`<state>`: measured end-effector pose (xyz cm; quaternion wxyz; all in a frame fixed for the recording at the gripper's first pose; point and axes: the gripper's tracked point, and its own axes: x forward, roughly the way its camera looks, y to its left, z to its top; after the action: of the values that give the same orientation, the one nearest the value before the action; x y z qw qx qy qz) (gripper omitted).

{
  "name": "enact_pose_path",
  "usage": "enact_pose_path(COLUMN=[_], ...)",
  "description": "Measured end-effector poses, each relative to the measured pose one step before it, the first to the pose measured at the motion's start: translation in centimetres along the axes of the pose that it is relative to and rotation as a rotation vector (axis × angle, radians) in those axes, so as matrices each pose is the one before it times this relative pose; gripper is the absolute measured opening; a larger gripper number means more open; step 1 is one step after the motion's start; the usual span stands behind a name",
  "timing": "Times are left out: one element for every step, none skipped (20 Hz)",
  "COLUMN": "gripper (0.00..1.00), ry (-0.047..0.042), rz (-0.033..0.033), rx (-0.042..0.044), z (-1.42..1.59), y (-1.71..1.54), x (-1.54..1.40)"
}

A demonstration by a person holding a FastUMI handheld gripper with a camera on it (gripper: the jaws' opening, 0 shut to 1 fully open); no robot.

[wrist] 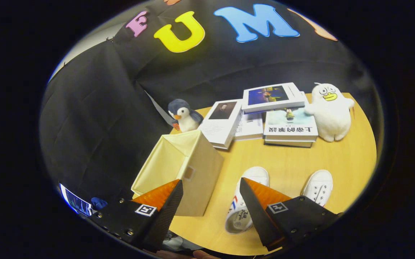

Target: Open the storage box then place both shoes into the box .Put the left shoe in first, then the right shoe, with the right side of both shoes facing outward in a uniform manner.

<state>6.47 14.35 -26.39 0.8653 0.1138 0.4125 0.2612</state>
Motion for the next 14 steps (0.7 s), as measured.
enact_pose_path(gripper=[0.97, 0.97, 0.97, 0.97, 0.97, 0.97, 0.96, 0.96, 0.94, 0.94, 0.88, 0.84, 0.83, 0.83], ry=[0.01451, 0.01434, 0.01568, 0.01472, 0.01615, 0.01621, 0.01891, 0.01841, 0.02125, 0.02443, 0.02420, 0.01822, 0.01011, 0.00934], rz=[-0.01811, -0.01818, -0.02171, -0.01596, -0.01846, -0.01491, -0.01251, -0.01514, -0.02246, -0.02076, -0.01934, -0.00467, 0.00377, 0.00335], rx=[0.01473, 0.01366, 0.01157, 0.00515, 0.00354, 0.00159, 0.00032, -0.00535, -0.01192, -0.01020, -0.01058, -0.00324, 0.00014, -0.00145], z=[-0.773, -0.884, -0.760, -0.825, -0.710, -0.841, -0.819, -0.786, -0.660, -0.893, -0.523, -0.530, -0.236, -0.210], y=[-1.000, -1.008, -1.060, -0.890, -0.844, -0.663, -0.490, -0.650, -0.775, -0.634, -0.509, -0.133, 0.040, 0.071], x=[-0.013, 0.162, 0.363, 0.455, 0.484, 0.563, 0.685, 0.634, 0.896, 0.716, 0.431, 0.517, 0.627, 0.556])
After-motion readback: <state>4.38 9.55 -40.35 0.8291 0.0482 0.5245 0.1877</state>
